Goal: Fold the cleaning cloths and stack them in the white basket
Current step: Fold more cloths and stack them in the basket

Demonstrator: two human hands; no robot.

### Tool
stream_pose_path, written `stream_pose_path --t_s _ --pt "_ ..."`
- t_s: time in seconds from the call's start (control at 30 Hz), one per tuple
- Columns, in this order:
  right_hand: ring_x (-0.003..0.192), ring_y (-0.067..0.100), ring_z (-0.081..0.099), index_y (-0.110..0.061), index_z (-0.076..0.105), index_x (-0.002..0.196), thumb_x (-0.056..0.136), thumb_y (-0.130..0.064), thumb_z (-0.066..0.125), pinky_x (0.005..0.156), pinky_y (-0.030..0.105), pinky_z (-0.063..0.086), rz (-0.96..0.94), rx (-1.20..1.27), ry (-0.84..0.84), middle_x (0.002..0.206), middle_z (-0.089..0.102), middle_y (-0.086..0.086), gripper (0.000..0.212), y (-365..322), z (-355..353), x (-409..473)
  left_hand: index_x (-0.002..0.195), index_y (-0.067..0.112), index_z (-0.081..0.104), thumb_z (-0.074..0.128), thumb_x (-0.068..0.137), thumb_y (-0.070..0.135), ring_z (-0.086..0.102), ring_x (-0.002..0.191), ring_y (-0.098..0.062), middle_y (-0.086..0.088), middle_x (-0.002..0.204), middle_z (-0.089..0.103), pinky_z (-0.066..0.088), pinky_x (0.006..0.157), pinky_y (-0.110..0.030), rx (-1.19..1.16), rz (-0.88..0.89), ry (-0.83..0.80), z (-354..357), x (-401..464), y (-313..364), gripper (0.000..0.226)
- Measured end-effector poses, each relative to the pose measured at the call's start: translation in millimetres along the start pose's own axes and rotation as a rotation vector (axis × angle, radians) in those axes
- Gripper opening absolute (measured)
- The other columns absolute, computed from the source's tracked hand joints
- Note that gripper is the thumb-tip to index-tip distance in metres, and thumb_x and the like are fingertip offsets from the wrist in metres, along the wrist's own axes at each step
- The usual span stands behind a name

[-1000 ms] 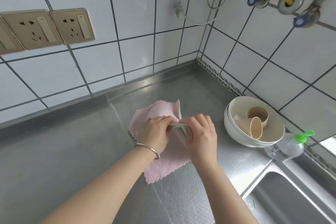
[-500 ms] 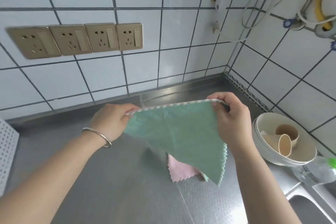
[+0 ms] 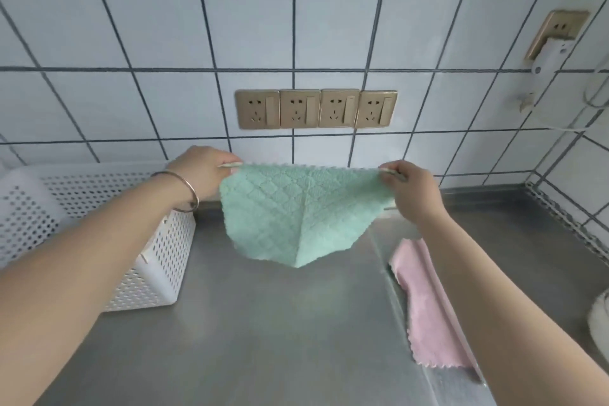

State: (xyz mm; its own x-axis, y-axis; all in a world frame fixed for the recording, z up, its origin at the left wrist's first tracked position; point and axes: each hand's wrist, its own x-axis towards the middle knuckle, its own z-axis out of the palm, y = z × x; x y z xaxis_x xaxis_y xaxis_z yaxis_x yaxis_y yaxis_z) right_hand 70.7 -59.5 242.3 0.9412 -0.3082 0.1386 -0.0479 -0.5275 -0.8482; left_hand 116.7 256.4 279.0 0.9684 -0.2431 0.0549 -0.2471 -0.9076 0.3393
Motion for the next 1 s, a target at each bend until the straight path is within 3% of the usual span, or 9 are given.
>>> stream_pose_path --t_s 0.17,0.3,0.43,0.5,0.6,0.73,0.83,0.93,1.0 --pt "0.066 0.011 0.052 -0.02 0.064 0.085 0.09 -0.012 0.058 0.052 0.006 0.036 -0.076 0.059 -0.026 0.075 0.062 -0.012 0.012 6.8 23.6 -35.1 0.129 0.027 0.055 0.041 0.092 0.0 0.049 0.124 -0.026 -0.003 0.127 0.06 0.033 0.102 -0.031 0.074 0.104 0.105 20.2 -60.8 -37.5 0.047" --pt "0.058 -0.01 0.055 -0.034 0.063 0.072 0.086 -0.012 0.065 0.055 0.005 0.038 0.035 -0.083 -0.239 0.057 0.061 -0.025 0.025 51.7 52.0 -76.5 0.14 0.024 0.038 0.034 0.091 0.003 0.039 0.131 -0.013 0.007 0.142 0.043 0.02 0.105 -0.013 -0.012 0.167 -0.063 80.9 -109.9 -83.3 0.053" --pt "0.076 -0.006 0.058 -0.033 0.064 0.072 0.084 -0.01 0.067 0.065 -0.001 0.036 0.139 -0.246 -0.455 0.077 0.063 -0.019 0.026 94.9 83.3 -116.5 0.143 0.026 0.031 0.037 0.094 0.004 0.022 0.138 -0.005 0.015 0.149 0.022 0.002 0.108 -0.013 0.032 0.132 -0.299 153.1 -149.8 -113.7 0.054" --pt "0.085 0.002 0.062 -0.043 0.063 0.064 0.082 -0.012 0.069 0.07 0.005 0.039 0.178 -0.323 -0.52 0.083 0.065 -0.018 0.036 120.8 95.7 -132.3 0.132 0.032 0.049 0.063 0.081 0.017 0.042 0.127 -0.001 0.018 0.139 0.043 0.024 0.107 -0.013 0.104 0.129 -0.412 185.2 -169.4 -124.3 0.055" --pt "0.086 0.001 0.062 -0.061 0.059 0.054 0.079 -0.016 0.071 0.083 0.021 0.046 0.192 -0.405 -0.602 0.082 0.064 -0.021 0.053 151.2 109.0 -149.2 0.1 0.047 0.065 0.086 0.033 0.043 0.065 0.088 0.007 0.029 0.103 0.065 0.049 0.07 -0.005 0.257 0.118 -0.465 223.5 -189.8 -138.9 0.071" --pt "0.073 -0.013 0.054 -0.074 0.047 0.053 0.078 -0.023 0.071 0.074 0.01 0.04 0.118 -0.513 -0.708 0.092 0.05 -0.046 0.061 165.9 112.2 -156.5 0.106 0.04 0.045 0.084 0.034 0.047 0.066 0.09 0.0 0.026 0.106 0.064 0.051 0.055 -0.01 0.181 0.104 -0.609 245.1 -204.6 -146.3 0.082" --pt "0.07 -0.021 0.048 -0.073 0.045 0.051 0.076 -0.03 0.069 0.071 0.007 0.038 0.059 -0.613 -0.827 0.09 0.032 -0.062 0.055 166.3 109.6 -153.3 0.086 0.046 0.062 0.048 0.049 0.067 0.059 0.095 -0.004 0.025 0.113 0.056 0.051 0.051 -0.011 0.301 0.11 -0.609 229.8 -204.1 -145.7 0.044" --pt "0.066 -0.018 0.049 -0.063 0.052 0.051 0.074 -0.039 0.067 0.073 0.007 0.041 0.066 -0.646 -0.931 0.075 0.05 -0.049 0.037 153.6 109.3 -141.5 0.073 0.047 0.069 0.041 0.048 0.072 0.06 0.099 -0.003 0.027 0.104 0.063 0.053 0.066 -0.014 0.323 0.15 -0.6 203.5 -186.0 -127.6 0.045" --pt "0.069 -0.011 0.052 -0.049 0.056 0.055 0.077 -0.046 0.066 0.066 0.007 0.041 0.085 -0.615 -0.918 0.068 0.058 -0.027 0.025 141.0 114.4 -126.9 0.114 0.036 0.063 0.048 0.075 0.053 0.038 0.129 -0.012 0.016 0.135 0.047 0.041 0.101 -0.022 0.221 0.145 -0.566 198.3 -163.0 -118.3 0.045"
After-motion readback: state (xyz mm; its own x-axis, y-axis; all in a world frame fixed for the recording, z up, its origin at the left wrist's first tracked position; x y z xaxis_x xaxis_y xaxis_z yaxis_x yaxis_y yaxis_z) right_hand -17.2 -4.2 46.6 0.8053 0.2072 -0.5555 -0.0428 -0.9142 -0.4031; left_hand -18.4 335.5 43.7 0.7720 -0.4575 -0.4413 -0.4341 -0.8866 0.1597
